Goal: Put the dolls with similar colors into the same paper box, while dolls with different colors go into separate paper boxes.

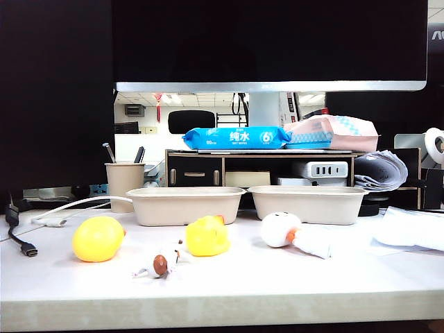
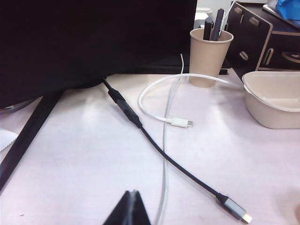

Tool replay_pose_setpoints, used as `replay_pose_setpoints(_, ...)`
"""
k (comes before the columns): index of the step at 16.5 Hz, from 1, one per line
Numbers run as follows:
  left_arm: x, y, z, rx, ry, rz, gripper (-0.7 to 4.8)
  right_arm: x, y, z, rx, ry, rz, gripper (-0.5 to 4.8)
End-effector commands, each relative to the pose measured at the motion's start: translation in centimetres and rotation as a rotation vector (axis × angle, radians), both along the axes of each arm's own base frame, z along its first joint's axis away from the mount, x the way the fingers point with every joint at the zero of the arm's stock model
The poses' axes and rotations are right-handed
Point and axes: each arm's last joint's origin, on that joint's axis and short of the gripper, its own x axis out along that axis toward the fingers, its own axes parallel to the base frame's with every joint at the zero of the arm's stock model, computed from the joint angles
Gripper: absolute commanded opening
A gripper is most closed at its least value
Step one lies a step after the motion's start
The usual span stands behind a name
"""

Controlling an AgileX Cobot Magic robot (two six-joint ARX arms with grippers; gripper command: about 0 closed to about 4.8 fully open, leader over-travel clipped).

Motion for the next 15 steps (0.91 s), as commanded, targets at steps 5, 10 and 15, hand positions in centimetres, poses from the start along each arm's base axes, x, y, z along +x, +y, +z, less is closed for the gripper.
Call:
replay_pose_setpoints(5, 0.0, 0.0, -0.1, 0.003, 0.008, -0.001, -0.05, 0.0, 0.0, 0.1, 0.005, -0.015, 0.004, 0.05)
replay_pose_setpoints(10, 0.2, -1.2, -0.6, 0.005, 0.069, -0.118, -0.05, -0.1, 0.6, 1.3, 0.103, -0.132, 0.209, 0.17)
replay_pose_setpoints(15, 0.6, -2.0, -1.6, 0.017, 0.199, -0.201, -0.05, -1.4, 1.2, 5.8, 0.311, -0.312, 0.461, 0.27)
